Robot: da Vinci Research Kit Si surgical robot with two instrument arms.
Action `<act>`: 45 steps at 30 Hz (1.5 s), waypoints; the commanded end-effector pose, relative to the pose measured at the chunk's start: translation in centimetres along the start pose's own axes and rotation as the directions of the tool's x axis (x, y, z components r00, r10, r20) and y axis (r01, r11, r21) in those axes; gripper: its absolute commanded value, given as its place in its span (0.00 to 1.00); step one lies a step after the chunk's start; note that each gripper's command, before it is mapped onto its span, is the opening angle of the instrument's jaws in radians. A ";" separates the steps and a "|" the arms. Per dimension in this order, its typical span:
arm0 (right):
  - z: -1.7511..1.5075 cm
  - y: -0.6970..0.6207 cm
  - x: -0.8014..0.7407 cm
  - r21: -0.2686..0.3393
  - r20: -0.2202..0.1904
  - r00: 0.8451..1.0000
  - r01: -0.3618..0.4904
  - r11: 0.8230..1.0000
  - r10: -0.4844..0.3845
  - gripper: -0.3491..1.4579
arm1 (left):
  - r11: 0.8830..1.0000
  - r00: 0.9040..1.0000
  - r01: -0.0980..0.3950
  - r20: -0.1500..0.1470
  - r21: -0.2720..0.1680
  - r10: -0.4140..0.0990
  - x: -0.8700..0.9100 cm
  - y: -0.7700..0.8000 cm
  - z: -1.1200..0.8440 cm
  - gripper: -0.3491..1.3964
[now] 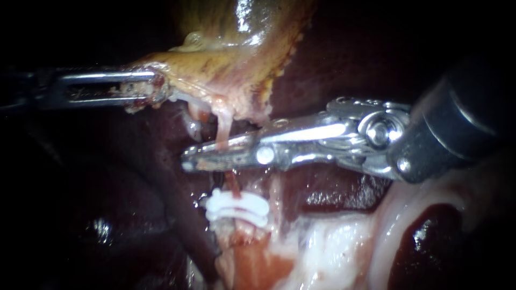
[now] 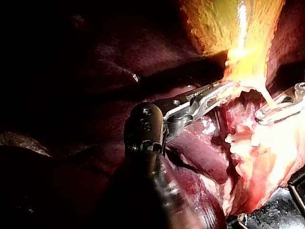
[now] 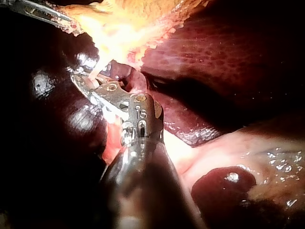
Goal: Going back third clip right tube
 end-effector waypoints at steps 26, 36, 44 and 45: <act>0.22 0.95 -0.31 -0.058 -0.020 0.967 0.251 0.966 -0.252 0.47 | 1.000 1.000 -0.001 -0.002 0.002 0.001 -0.03 0.01 0.02 0.00; -0.06 0.81 -0.40 -0.080 -0.014 0.891 0.451 0.889 -0.453 0.47 | 1.000 1.000 -0.001 -0.001 0.002 0.001 -0.03 0.01 0.02 0.00; -0.69 0.57 -0.66 -0.133 -0.003 0.796 0.600 0.789 -0.606 0.47 | 1.000 1.000 -0.002 0.000 0.001 0.002 -0.03 0.00 -0.01 0.00; -0.77 0.54 -0.69 -0.142 0.000 0.787 0.611 0.779 -0.617 0.47 | 1.000 1.000 -0.002 0.000 0.001 0.002 -0.03 0.00 -0.01 0.00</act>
